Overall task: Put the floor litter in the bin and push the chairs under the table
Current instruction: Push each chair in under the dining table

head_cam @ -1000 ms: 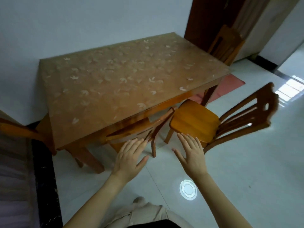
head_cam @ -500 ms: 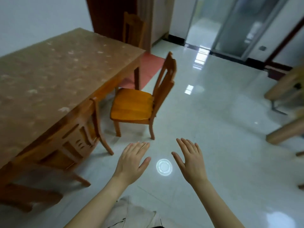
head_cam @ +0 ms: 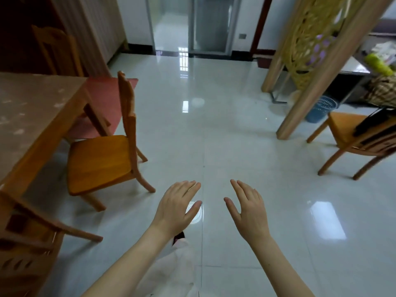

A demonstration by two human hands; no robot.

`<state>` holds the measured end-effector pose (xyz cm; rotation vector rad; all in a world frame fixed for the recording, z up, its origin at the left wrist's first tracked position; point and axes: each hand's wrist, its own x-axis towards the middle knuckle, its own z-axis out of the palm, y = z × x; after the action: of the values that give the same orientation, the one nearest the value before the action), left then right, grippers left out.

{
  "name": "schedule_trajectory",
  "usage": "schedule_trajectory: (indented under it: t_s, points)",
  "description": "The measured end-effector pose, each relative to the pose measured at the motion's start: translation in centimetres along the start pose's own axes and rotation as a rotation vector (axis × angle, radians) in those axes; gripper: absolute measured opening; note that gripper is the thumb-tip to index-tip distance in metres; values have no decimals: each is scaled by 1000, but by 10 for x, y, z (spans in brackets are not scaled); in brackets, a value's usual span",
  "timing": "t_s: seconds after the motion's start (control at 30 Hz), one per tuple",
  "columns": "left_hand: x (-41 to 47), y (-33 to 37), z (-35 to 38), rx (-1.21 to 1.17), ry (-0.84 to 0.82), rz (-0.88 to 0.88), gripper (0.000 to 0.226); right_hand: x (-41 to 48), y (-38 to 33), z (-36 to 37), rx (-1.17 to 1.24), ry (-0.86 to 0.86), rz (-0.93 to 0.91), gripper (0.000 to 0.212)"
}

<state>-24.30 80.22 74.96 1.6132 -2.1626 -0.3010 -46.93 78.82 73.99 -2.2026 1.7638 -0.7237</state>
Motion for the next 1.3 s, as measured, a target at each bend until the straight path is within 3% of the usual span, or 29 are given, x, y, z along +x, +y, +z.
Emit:
schedule_trajectory:
  t_s: [0.37, 0.7, 0.97, 1.3]
  points:
    - [174, -72, 32, -17, -27, -30, 51, 184, 52, 39, -4, -3, 23, 49]
    - [342, -148, 1, 3, 99, -131, 51, 399, 50, 62, 22, -29, -108, 48]
    - [413, -204, 20, 46, 145, -407, 52, 543, 55, 115, 85, -251, -303, 50]
    - [484, -238, 13, 142, 427, -936, 50, 726, 1, 173, 172, -553, -814, 51]
